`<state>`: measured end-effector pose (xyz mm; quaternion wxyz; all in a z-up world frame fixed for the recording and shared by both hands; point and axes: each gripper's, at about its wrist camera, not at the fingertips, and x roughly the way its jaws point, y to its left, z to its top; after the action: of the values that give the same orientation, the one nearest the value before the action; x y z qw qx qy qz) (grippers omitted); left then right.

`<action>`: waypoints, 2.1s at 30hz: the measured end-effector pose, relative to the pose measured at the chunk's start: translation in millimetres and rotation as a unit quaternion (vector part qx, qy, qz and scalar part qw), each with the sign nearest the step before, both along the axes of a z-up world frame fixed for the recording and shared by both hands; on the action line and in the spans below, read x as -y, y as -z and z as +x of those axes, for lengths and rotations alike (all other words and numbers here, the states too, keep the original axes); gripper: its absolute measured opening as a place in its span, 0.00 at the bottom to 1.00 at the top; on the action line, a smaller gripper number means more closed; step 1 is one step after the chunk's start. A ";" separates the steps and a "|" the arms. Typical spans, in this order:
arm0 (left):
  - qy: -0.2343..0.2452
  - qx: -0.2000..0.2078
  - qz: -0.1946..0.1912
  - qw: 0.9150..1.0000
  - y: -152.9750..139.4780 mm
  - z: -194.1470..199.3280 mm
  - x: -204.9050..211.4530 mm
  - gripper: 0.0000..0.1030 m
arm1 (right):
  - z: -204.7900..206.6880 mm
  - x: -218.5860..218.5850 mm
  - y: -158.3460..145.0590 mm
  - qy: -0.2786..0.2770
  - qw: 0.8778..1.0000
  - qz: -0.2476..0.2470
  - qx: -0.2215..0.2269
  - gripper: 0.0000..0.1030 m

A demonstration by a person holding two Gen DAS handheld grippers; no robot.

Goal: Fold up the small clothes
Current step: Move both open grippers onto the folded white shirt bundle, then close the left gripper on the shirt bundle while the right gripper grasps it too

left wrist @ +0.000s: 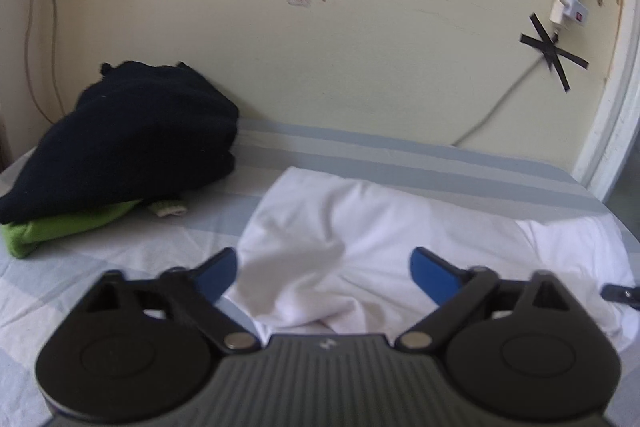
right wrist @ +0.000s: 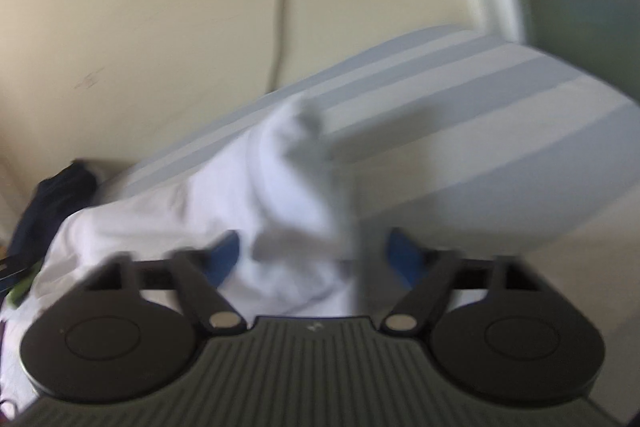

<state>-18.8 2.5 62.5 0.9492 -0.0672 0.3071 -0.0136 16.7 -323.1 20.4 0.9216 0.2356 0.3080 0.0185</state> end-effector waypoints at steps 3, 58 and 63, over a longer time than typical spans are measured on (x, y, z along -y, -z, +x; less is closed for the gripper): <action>-0.005 0.009 -0.013 1.000 -5.4 -3.2 -11.5 0.71 | 18.8 -24.9 -16.9 -0.024 1.000 0.008 0.001 0.20; 0.052 -0.093 -0.022 0.994 25.9 68.4 6.6 0.59 | 130.6 -151.4 20.4 -0.264 0.957 0.117 -0.020 0.31; 0.111 -0.054 -0.023 0.992 -0.6 147.9 83.6 0.53 | 157.4 -90.5 -14.4 -0.184 0.978 0.072 0.072 0.25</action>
<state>129.1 -81.1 63.0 0.9221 -0.0549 0.3630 -0.1223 174.1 -232.6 34.8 0.9026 0.2390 0.2769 0.2271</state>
